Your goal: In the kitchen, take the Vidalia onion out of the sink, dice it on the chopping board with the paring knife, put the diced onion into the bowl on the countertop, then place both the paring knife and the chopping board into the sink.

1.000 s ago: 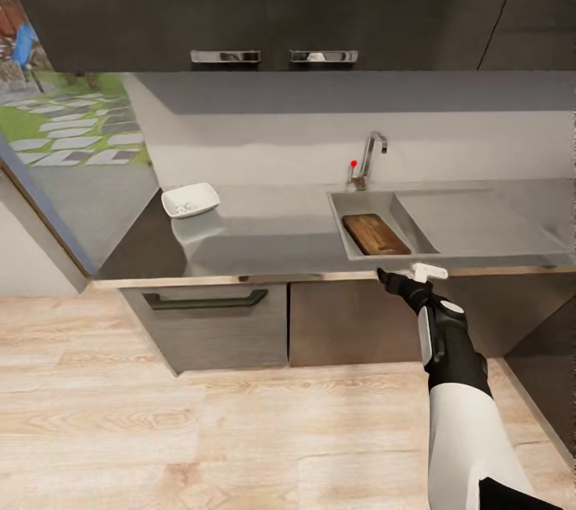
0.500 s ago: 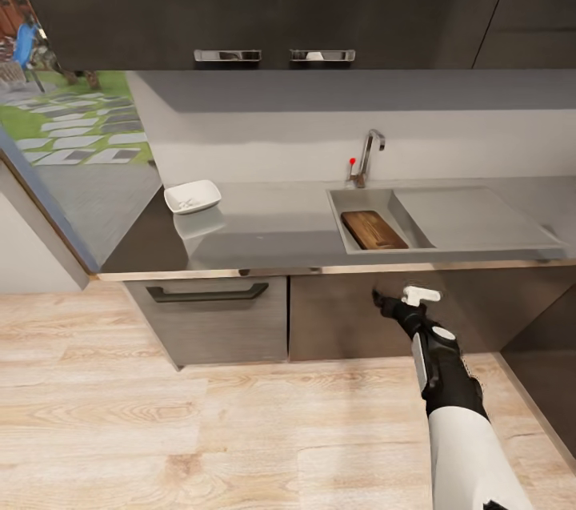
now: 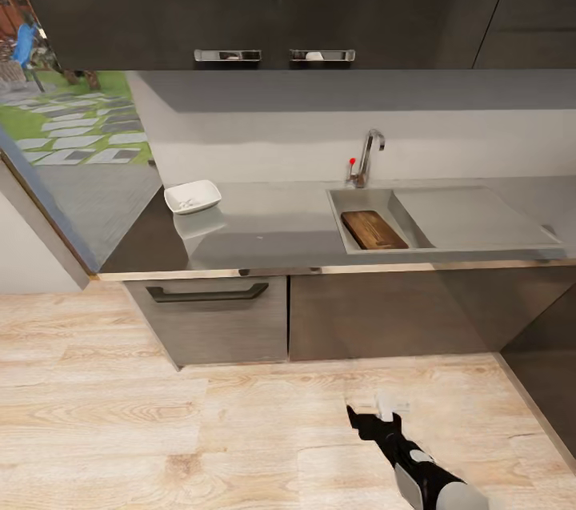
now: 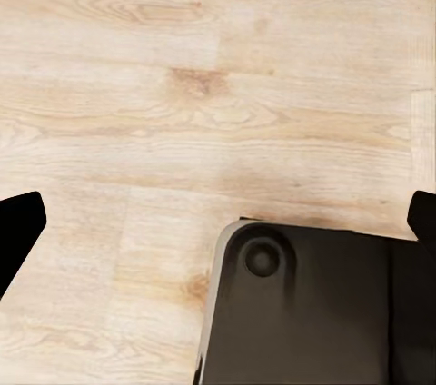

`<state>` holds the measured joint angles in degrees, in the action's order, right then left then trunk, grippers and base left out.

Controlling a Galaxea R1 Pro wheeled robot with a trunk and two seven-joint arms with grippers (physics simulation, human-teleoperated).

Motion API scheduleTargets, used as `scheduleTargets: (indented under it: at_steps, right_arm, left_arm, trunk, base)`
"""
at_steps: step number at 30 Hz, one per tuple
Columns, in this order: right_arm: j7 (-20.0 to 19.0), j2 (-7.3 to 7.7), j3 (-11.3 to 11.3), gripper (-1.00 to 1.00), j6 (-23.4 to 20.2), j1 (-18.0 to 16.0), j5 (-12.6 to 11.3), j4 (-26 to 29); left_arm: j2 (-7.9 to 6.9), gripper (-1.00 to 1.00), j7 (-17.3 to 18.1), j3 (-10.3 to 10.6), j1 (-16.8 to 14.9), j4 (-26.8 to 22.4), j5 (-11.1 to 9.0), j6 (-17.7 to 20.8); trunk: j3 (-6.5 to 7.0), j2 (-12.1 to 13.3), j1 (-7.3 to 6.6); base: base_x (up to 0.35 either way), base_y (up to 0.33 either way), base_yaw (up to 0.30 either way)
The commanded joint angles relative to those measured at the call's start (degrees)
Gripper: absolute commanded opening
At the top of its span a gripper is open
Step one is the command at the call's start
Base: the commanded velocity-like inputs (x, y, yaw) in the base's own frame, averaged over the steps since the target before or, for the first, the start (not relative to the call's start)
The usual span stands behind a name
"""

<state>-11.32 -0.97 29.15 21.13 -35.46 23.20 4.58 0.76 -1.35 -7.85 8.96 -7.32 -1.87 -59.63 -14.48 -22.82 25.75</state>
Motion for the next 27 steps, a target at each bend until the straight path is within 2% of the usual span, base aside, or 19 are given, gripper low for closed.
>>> scheduleTargets:
  at_steps: [1,6,11,12,15,21,24,27]
  right_arm:
    - [0.2,0.39,0.5,1.0,1.5,1.0,0.3,-1.3]
    - [0.8,1.14,0.5,1.0,3.7,5.2,0.3,-3.4]
    - [0.9,1.32,0.5,1.0,3.9,6.9,0.2,-3.6]
    - [1.7,1.32,0.5,1.0,3.7,7.7,0.2,-3.7]
    - [3.2,1.11,0.4,1.0,3.5,9.5,0.2,-3.7]
    - [4.5,1.11,0.4,1.0,3.4,16.8,0.2,-3.7]
    - [8.0,1.27,0.5,1.0,3.1,21.4,0.2,-3.7]
    - [11.5,1.36,0.5,1.0,0.8,26.0,0.2,-3.8]
  left_arm:
    - [-0.01,1.0,-0.1,0.1,0.0,-0.1,-0.2,-0.1]
    - [-0.34,1.0,-0.1,0.1,-0.2,0.0,-0.2,-0.1]
    - [-0.46,1.0,-0.1,0.1,-0.2,0.0,-0.3,-0.1]
    - [-1.09,1.0,-0.2,0.1,-0.2,0.0,-0.3,-0.1]
    - [-1.21,1.0,-0.2,0.1,-0.2,0.0,-0.3,-0.1]
    - [-1.37,1.0,-0.2,0.1,-0.2,0.1,-0.3,-0.1]
    - [-1.49,1.0,-0.2,0.1,-0.2,0.1,-0.3,-0.1]
    - [-1.48,1.0,-0.2,0.1,-0.2,0.1,-0.3,-0.1]
  trunk:
    - [-0.08,-0.1,0.03]
    - [-0.08,-0.1,0.03]
    - [-0.08,-0.1,0.03]
    - [-0.04,-0.1,0.03]
    - [0.17,-0.1,0.03]
    - [0.7,-0.1,0.03]
    - [0.98,-0.1,0.03]
    - [1.25,-0.1,0.03]
  base:
    - [0.0,0.0,0.0]
    - [0.0,0.0,0.0]
    - [0.0,0.0,0.0]
    - [0.0,0.0,0.0]
    - [0.0,0.0,0.0]
    - [0.0,0.0,0.0]
    - [0.0,0.0,0.0]
    - [0.0,0.0,0.0]
